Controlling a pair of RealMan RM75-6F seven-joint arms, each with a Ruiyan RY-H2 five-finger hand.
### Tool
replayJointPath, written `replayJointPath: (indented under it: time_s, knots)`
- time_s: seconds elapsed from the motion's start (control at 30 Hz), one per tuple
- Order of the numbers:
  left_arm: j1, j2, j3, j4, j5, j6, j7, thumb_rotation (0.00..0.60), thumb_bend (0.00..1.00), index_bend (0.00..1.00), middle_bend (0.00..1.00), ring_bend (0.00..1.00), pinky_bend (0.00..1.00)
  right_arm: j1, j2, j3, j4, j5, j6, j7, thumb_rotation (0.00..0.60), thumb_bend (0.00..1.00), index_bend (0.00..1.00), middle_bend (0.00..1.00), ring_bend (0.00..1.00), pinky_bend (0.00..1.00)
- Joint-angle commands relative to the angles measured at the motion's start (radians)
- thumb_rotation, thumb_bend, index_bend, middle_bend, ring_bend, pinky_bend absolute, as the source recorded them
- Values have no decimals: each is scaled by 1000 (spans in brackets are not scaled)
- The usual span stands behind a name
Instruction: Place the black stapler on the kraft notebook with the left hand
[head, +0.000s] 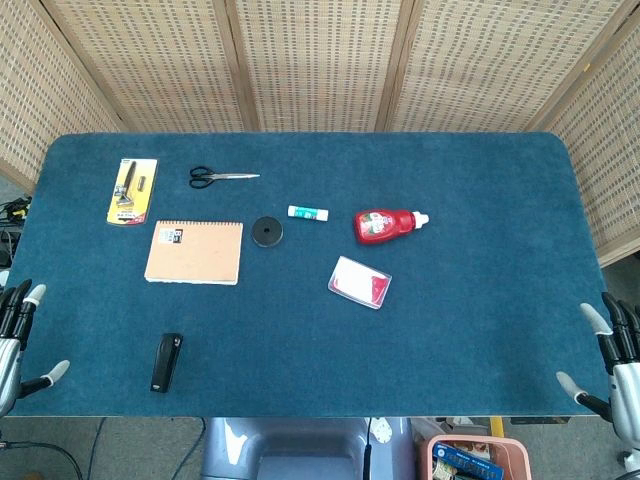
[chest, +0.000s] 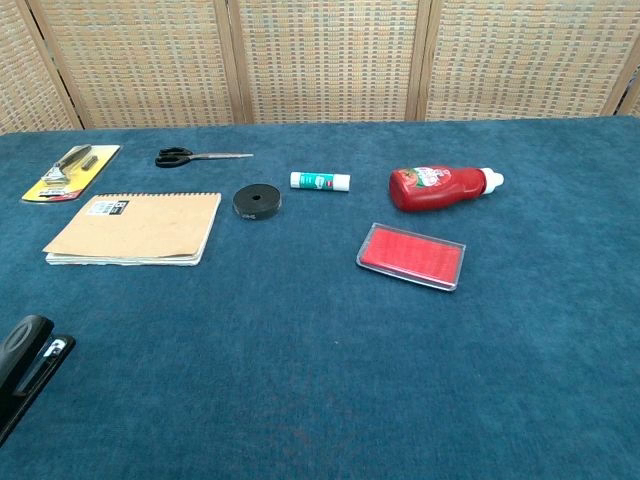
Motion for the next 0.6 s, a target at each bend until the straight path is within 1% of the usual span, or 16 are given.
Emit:
replayJointPath:
  time_s: [0.03,0.3,0.47,0.57,0.6]
  knots:
    - [2,-2,2,2,4,0,1,600,133,0,0,0,0,-1,3,-6,0,2,-10,-5,600,0,0,0,0,0]
    - [-6,-1,15,7,28,-18,16,600,132,0,0,0,0,19,-2,-4,0,36,-67,-19,600,0,0,0,0,0]
    - [-134,24,18,106,174,-167,151,600,133,0,0,0,0,39,-18,22,16,106,-112,-44,600,0,0,0,0,0]
    - [-208,35,20,166,268,-233,176,600,133,0,0,0,0,47,-25,29,22,129,-132,-51,600,0,0,0,0,0]
    - [-246,39,24,195,320,-265,180,600,133,0,0,0,0,50,-28,33,25,142,-140,-55,600,0,0,0,0,0]
